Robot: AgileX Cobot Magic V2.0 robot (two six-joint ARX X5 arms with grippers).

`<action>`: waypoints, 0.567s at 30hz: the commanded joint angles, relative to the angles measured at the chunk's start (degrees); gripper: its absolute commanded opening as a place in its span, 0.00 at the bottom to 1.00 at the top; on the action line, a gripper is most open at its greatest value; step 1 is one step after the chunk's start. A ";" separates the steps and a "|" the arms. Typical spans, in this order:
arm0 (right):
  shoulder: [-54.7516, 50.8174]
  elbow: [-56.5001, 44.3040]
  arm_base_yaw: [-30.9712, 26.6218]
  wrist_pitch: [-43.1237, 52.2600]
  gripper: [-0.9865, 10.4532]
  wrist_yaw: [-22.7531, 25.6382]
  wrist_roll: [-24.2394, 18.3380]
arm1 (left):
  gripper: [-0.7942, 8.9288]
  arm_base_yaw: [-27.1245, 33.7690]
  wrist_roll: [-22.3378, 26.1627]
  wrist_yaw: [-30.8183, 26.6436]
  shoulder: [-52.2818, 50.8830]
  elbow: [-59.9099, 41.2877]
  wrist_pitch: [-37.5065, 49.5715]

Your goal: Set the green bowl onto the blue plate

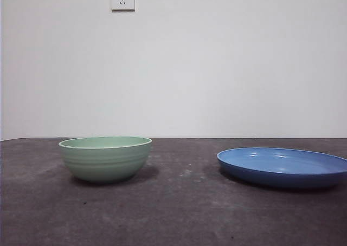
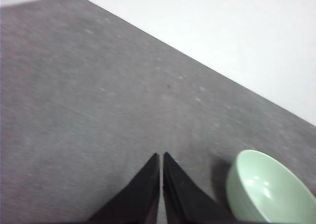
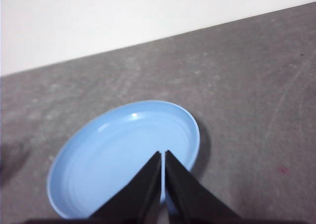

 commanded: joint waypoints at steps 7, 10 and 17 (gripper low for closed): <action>-0.13 7.21 -0.02 1.70 0.09 0.26 3.10 | 0.09 0.11 -2.23 1.90 1.62 9.38 -3.30; 0.11 10.80 -0.02 1.64 0.09 0.28 2.89 | 0.09 0.11 -0.70 2.16 3.89 13.99 -4.79; 5.64 21.79 -0.02 -3.78 0.09 0.22 -0.24 | 0.09 0.11 5.42 7.32 12.17 25.59 -11.37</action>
